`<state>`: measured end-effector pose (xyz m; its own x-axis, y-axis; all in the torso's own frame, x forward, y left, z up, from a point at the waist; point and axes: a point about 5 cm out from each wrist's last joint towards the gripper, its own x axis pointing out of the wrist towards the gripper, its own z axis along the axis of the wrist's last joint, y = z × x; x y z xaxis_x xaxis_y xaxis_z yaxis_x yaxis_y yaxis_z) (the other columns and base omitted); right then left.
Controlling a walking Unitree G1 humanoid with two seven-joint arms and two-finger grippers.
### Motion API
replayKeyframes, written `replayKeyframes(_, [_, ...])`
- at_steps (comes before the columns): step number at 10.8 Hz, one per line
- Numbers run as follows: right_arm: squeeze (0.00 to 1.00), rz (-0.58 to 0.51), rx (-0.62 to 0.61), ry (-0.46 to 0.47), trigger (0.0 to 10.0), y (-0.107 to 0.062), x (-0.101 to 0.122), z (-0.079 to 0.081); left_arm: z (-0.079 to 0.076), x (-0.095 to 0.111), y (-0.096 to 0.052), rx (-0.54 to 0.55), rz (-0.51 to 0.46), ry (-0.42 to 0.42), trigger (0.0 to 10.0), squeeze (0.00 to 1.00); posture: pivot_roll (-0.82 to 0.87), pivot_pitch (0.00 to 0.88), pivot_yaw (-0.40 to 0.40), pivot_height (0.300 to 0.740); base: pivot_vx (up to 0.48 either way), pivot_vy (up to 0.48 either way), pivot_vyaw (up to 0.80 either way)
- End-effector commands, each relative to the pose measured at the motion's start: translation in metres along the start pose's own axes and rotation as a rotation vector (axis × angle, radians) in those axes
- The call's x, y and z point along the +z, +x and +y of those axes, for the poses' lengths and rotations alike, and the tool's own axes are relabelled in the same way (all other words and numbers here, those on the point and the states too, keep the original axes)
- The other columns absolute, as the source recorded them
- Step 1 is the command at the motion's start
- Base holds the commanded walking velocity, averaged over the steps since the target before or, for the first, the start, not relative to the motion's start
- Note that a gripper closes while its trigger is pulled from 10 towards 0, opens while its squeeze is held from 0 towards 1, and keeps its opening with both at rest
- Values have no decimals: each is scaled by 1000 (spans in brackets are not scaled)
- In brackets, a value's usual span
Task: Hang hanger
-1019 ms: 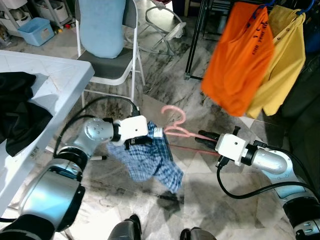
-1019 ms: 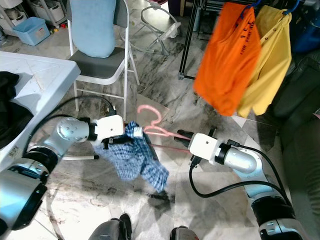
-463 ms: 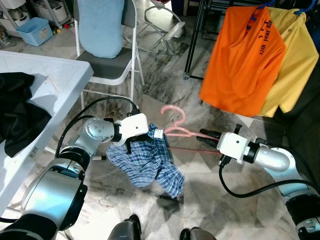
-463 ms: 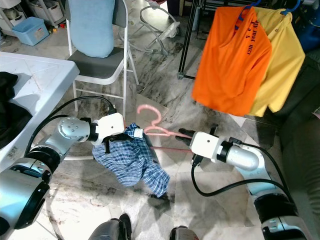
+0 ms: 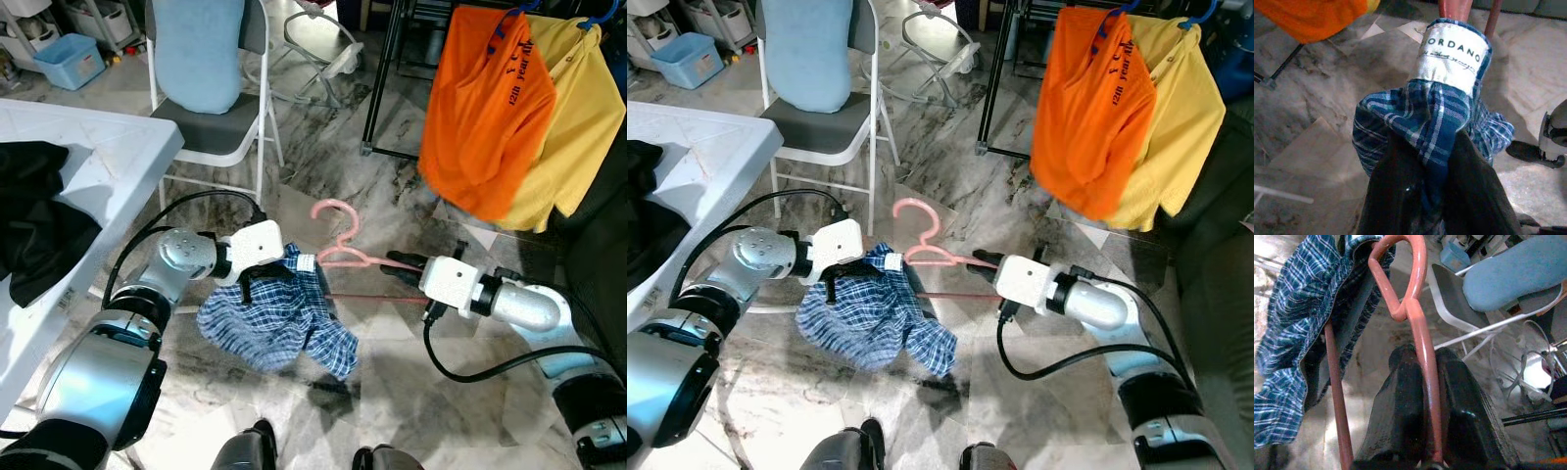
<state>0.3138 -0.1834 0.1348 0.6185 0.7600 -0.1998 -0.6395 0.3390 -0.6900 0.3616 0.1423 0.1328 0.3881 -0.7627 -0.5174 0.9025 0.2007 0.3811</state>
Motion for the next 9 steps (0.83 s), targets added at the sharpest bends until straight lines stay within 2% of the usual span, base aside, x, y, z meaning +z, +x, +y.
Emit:
replayKeyframes(1, [1000,-102,-99,20,10000,5,15,-17,-11,-13,3,-11,9,-72,0,0,-91,151,44,740,0,0,0])
replayKeyframes(3, [1000,-42,-82,-42,10000,-2,9,-19,-13,-25,-6,25,3,-141,0,0,-104,143,44,740,0,0,0])
replayKeyframes(4, [1000,-20,-106,-58,10000,-7,9,-28,-15,-32,-10,50,13,-159,0,0,-102,142,39,740,0,0,0])
replayKeyframes(5, [1000,-10,-168,-52,10000,-12,9,-39,-16,-38,-15,99,12,-184,0,0,-93,141,37,740,0,0,0])
replayKeyframes(6, [1000,-4,-201,-49,10000,-15,8,-42,-18,-44,-18,123,8,-212,0,0,-87,142,38,740,0,0,0])
replayKeyframes(7, [1000,-2,-216,-41,10000,-15,7,-42,-19,-46,-19,181,-42,-265,0,0,-84,144,36,740,0,0,0])
replayKeyframes(8, [1000,7,-223,-40,10000,-15,5,-42,-22,-49,-20,207,-48,-266,0,0,-78,149,32,740,0,0,0])
replayKeyframes(9, [1000,28,-271,-34,10000,-14,3,-45,-21,-53,-23,287,-49,-276,0,0,-73,149,25,740,0,0,0])
